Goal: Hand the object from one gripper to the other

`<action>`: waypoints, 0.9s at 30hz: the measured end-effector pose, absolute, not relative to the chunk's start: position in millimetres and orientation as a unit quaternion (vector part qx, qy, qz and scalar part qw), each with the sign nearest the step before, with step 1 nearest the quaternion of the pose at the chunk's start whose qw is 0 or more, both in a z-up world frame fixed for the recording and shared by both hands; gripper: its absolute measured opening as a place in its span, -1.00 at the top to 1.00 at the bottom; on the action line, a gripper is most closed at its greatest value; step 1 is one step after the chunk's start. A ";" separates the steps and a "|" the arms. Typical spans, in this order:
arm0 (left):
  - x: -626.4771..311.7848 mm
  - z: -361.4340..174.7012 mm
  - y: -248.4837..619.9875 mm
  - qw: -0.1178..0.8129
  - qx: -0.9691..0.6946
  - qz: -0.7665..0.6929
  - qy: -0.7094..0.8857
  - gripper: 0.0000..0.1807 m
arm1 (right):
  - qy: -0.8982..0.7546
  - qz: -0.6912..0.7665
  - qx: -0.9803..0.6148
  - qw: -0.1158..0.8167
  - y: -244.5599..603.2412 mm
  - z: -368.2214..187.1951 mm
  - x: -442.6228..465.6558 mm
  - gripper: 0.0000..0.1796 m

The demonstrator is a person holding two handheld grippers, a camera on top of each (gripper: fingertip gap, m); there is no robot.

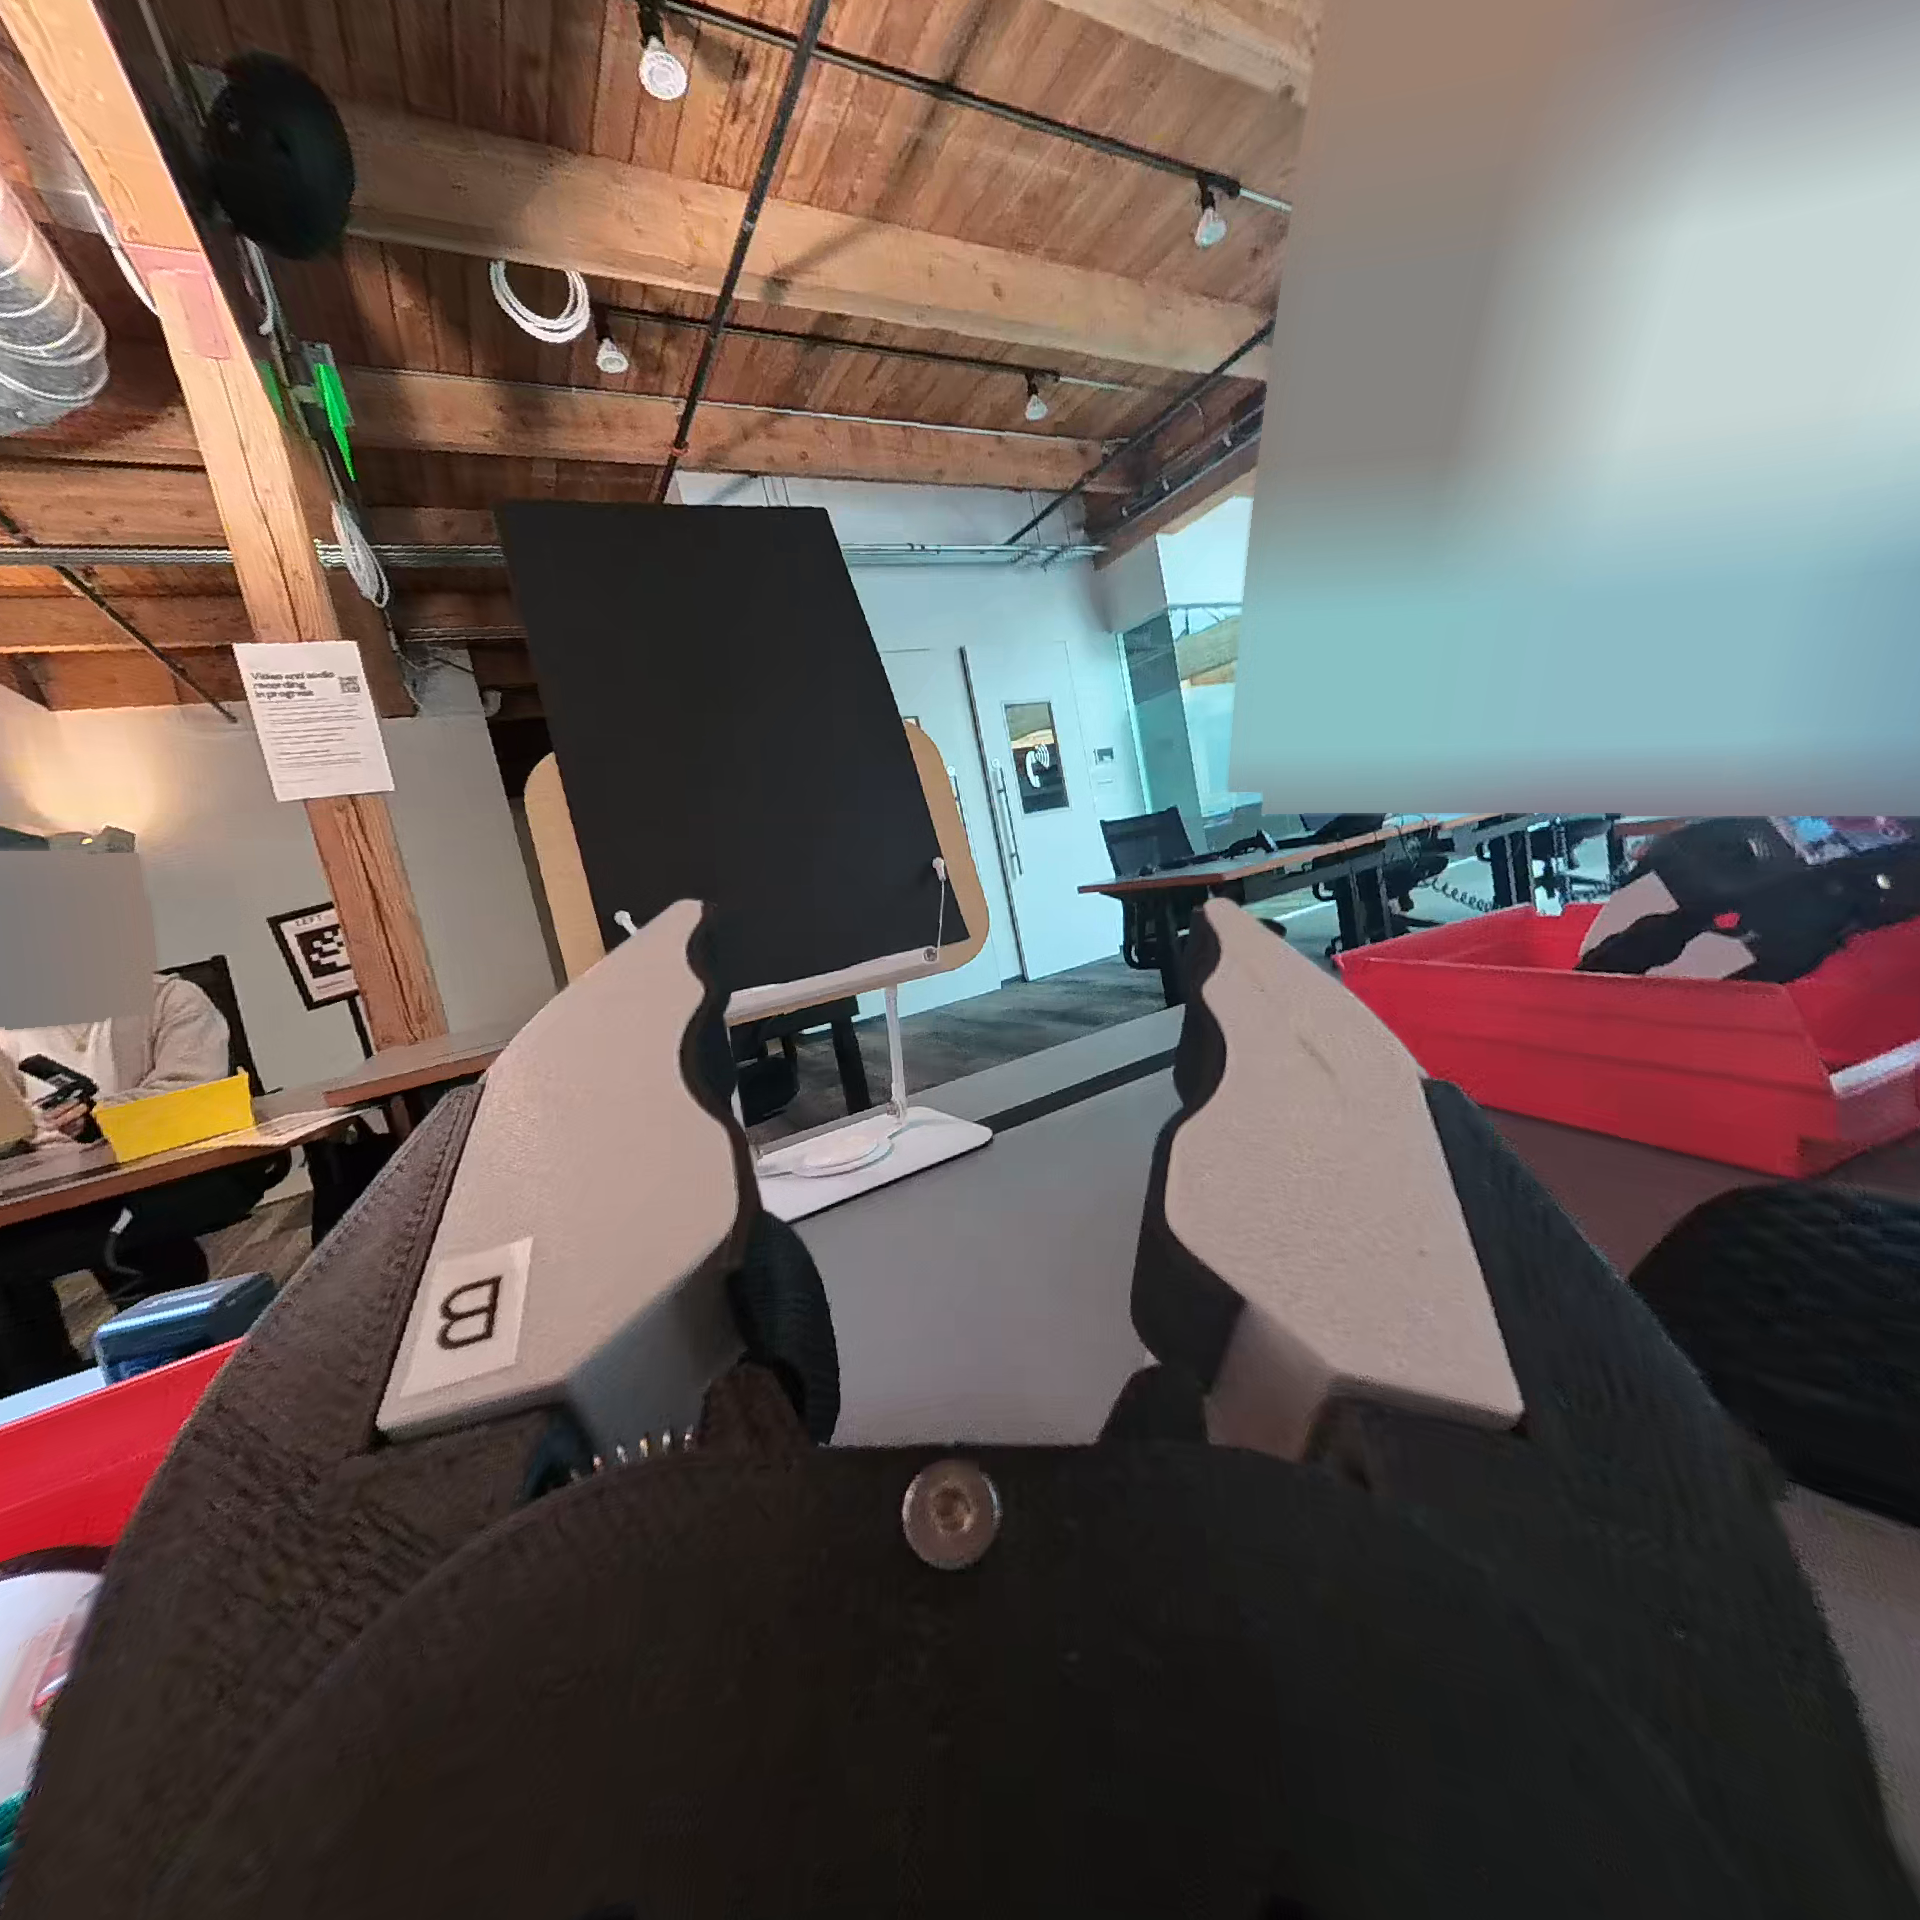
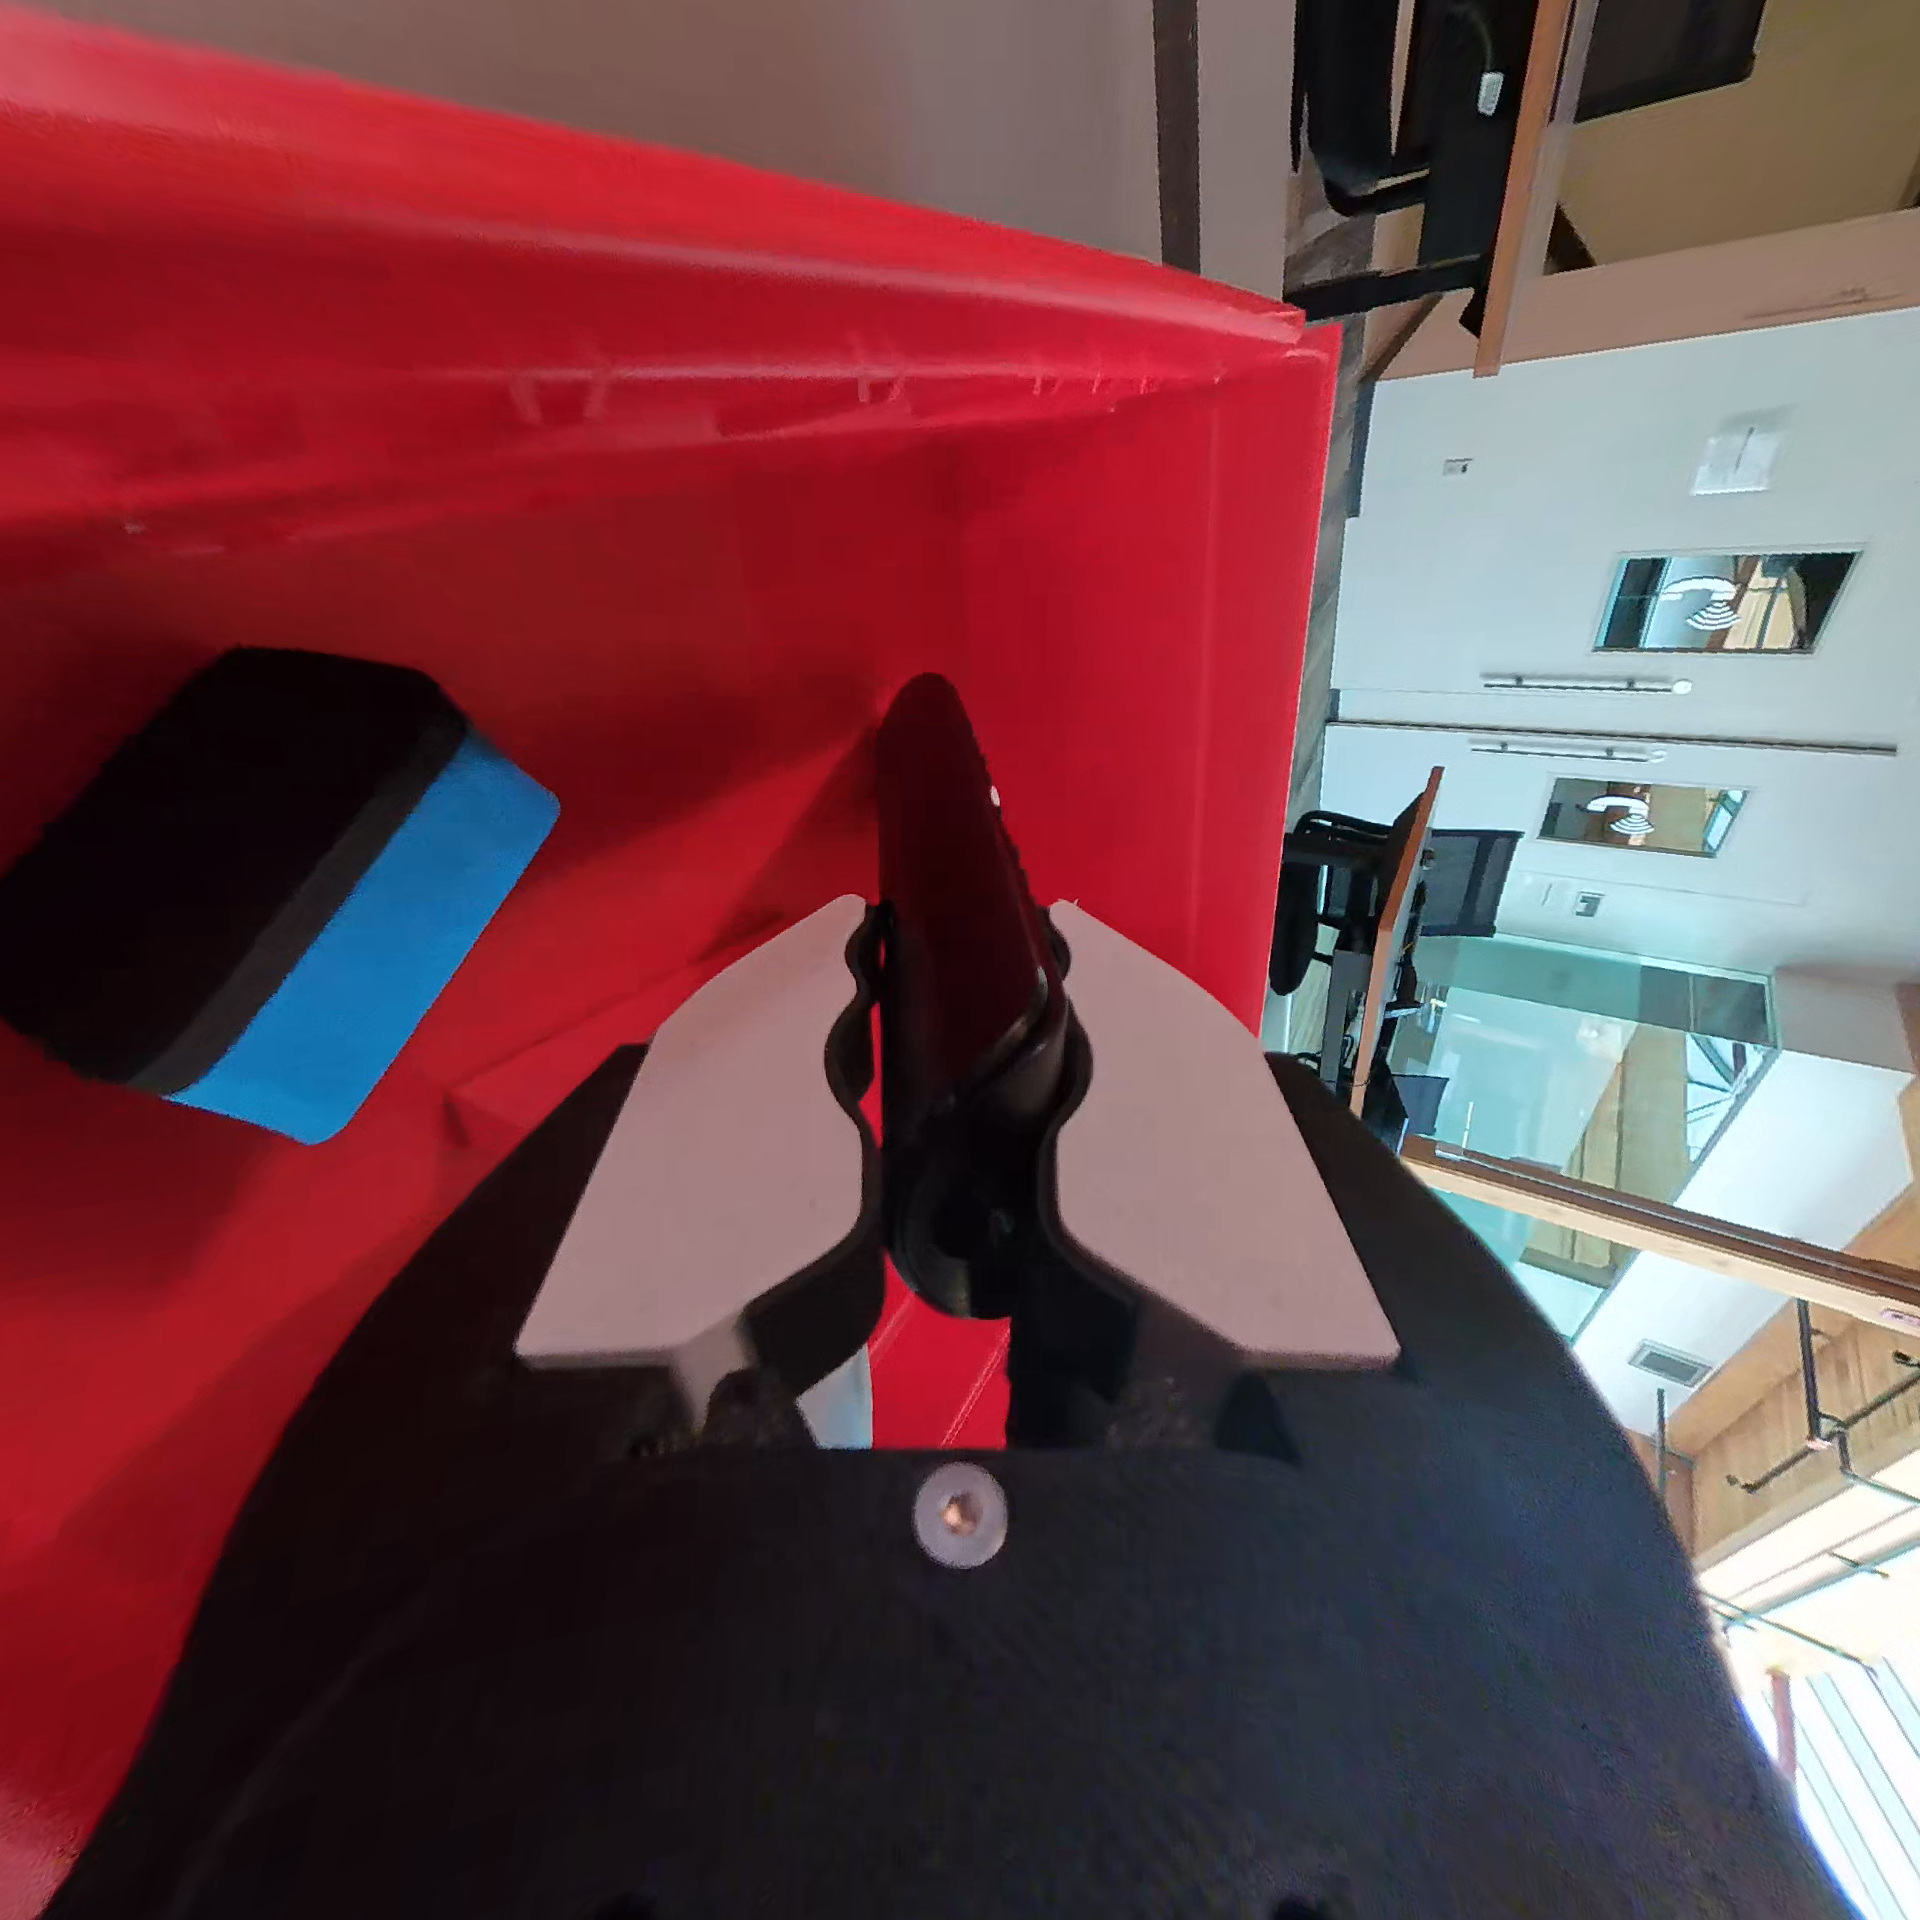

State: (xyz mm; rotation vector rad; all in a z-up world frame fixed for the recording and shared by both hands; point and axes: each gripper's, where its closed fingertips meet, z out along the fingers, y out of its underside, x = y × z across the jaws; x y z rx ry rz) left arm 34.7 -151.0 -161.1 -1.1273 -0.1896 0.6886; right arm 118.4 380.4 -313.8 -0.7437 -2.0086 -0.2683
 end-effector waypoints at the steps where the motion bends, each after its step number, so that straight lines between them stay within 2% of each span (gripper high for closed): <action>1: 34.5 -162.9 -149.9 0.783 -0.527 0.319 -0.086 0.07 | -0.821 -0.107 -0.305 0.472 380.6 -313.6 118.3 0.69; 18: 37.5 -166.9 -143.7 0.770 -0.544 0.326 -0.068 0.08 | -0.834 -0.085 -0.277 0.470 367.2 -337.3 131.2 0.56; 27: 37.1 -168.1 -143.5 0.765 -0.550 0.328 -0.065 0.08 | -0.862 -0.063 -0.286 0.413 353.6 -357.3 141.9 0.35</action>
